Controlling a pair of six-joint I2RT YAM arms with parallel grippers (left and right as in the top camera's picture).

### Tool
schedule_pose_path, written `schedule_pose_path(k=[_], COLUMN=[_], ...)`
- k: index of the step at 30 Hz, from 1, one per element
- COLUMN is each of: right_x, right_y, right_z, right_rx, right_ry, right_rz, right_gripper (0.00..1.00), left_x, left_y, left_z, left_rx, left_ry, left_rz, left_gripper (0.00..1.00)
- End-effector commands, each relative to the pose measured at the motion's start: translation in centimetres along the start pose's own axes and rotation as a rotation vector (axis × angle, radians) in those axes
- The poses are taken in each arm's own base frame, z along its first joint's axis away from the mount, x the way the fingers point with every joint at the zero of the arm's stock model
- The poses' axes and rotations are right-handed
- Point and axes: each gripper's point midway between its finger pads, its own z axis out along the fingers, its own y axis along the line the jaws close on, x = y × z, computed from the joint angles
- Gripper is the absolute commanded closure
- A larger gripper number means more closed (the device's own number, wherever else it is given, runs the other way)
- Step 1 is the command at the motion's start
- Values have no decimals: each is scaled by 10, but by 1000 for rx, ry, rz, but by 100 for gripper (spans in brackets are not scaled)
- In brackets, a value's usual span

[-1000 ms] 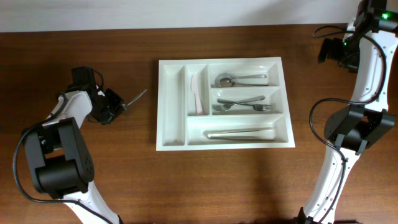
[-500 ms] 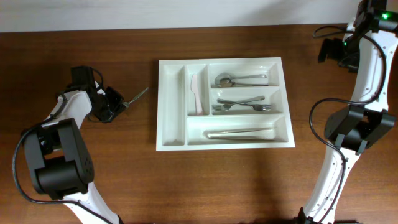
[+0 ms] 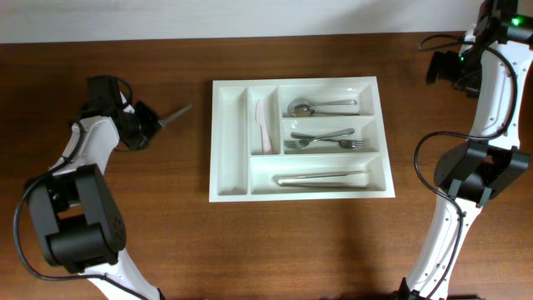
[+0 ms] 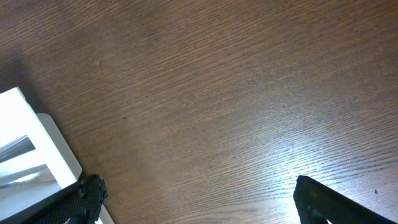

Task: Pack container
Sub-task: 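Lift the spoon with the left gripper and carry it over the tray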

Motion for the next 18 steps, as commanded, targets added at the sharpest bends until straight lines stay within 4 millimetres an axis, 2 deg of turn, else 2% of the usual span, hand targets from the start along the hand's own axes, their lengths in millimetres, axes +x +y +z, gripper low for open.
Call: schedule_pose_path(k=[1,5,9,15,18], right_x=[-4,-4,-4,-4,-4], right_y=[3,3,3,3,3], right_z=[-13,-13,-13,-13,-13], right_rx=[-9,-9,-9,-9,-9], right_ry=[-32,-32,-32,-32,-32], right_rz=[-11,-11,-11,-11,-11], right_gripper=[1,1,1,1,1], left_x=[-26,-34,-34,-23,-11], left_y=[-30,-44,-57,-74,-70], left_z=[-36,-52,-67,-86,-88], left_rx=[60,99,148,215,200], left_ry=[-118,-163,-175,-156,-115], left_rz=[63,83,105,200,258], left_gripper=[98,98,98,98,98])
